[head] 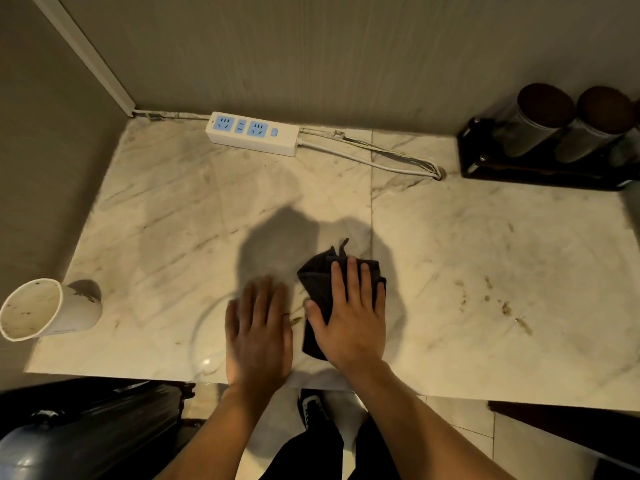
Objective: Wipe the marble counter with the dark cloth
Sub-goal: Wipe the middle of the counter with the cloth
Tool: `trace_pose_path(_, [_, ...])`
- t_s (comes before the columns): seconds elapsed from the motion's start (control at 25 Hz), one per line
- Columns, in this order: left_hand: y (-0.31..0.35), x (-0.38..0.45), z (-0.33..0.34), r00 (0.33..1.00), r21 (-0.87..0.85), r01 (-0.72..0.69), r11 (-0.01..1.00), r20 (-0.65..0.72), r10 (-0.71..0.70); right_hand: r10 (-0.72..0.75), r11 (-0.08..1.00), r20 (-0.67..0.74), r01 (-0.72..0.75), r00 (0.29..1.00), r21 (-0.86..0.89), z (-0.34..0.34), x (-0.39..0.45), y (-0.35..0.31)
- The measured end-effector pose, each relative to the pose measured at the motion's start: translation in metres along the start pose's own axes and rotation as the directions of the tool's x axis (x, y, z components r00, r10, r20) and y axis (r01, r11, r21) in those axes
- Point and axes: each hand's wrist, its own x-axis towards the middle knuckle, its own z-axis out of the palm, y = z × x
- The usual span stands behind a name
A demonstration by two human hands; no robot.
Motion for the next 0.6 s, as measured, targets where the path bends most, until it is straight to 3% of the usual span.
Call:
trace_pose_path(0.28, [0.013, 0.003, 0.001, 0.999, -0.028, 0.047, 0.998, -0.021, -0.048, -0.033, 0.999, 0.017, 0.033, 0.999, -0.038, -0.003, -0.031, 0.031])
trace_pose_path(0.6, [0.058, -0.016, 0.009, 0.998, -0.079, 0.048, 0.996, -0.027, -0.051, -0.267, 0.962, 0.070, 0.270, 0.961, -0.040, -0.017, -0.046, 0.094])
